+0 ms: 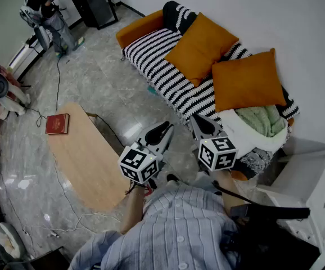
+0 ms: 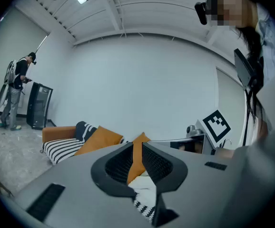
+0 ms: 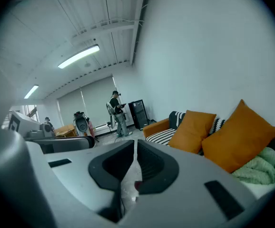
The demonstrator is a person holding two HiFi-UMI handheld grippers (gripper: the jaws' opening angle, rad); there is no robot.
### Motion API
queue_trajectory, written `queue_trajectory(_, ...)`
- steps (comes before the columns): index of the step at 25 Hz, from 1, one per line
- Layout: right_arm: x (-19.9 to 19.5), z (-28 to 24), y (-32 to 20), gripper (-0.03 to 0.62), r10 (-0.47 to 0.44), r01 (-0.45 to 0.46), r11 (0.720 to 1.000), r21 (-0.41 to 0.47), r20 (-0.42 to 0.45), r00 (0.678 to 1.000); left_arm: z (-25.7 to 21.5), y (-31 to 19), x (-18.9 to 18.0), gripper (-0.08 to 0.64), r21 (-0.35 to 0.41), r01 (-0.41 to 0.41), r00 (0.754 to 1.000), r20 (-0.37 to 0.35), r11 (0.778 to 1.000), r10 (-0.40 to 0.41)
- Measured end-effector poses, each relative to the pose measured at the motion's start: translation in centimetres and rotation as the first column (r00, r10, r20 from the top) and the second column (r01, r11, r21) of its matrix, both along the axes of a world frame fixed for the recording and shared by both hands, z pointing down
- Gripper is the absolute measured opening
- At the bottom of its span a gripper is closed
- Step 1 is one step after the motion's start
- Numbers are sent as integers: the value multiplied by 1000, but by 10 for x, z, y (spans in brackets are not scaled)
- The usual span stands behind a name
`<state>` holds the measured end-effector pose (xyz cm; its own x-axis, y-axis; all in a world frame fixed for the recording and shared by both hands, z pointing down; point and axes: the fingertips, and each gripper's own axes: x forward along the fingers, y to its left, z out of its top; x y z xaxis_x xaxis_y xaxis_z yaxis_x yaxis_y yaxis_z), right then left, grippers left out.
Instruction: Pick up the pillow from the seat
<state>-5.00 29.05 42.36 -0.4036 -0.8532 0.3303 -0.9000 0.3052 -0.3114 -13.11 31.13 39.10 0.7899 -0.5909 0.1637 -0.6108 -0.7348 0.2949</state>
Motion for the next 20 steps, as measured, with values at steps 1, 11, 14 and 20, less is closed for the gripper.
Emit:
queue_trajectory(1, -1, 1, 1, 35, 4, -4, 1000, 1, 1, 1000, 1, 1, -2, 52, 1, -2, 1000, -2, 1000, 2)
queue_trajectory(11, -12, 16, 23, 35, 36, -37, 999, -21, -16, 999, 16, 12, -22, 52, -42, -4, 997, -72, 999, 1)
queue_trajectory(14, -8, 21, 26, 35, 41, -43, 999, -27, -66, 997, 23, 10, -18, 52, -66, -18, 996, -90, 998, 12)
queue_trajectory(20, 4, 34, 12, 35, 49, -52, 997, -58, -57, 997, 33, -6, -1, 52, -91, -41, 994, -106, 995, 31)
